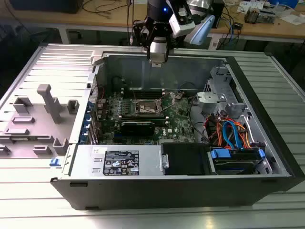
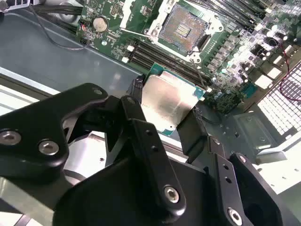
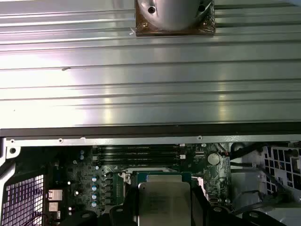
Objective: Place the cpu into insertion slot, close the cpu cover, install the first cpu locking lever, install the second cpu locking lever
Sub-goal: 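Place the cpu into insertion slot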
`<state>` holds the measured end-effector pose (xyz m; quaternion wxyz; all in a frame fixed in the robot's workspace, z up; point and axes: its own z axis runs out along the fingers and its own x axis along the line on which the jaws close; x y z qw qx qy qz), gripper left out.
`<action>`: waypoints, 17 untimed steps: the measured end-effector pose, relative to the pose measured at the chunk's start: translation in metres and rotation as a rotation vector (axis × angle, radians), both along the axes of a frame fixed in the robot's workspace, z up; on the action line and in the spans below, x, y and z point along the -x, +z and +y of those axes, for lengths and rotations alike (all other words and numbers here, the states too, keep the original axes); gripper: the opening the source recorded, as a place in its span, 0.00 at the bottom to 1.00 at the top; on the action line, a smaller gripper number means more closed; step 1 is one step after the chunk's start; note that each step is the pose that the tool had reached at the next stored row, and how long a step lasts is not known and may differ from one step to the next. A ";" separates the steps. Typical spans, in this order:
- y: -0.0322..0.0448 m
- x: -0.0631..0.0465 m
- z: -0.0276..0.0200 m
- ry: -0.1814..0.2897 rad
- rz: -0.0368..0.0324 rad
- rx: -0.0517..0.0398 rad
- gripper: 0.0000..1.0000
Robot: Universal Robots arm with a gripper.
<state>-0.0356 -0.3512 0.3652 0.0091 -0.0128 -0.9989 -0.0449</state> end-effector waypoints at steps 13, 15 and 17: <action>-0.0005 0.000 0.0000 -0.044 0.0001 0.0002 0.55; -0.0005 0.000 0.0000 -0.045 0.0000 0.0001 0.55; -0.0006 0.000 0.0000 -0.046 -0.0001 0.0000 0.55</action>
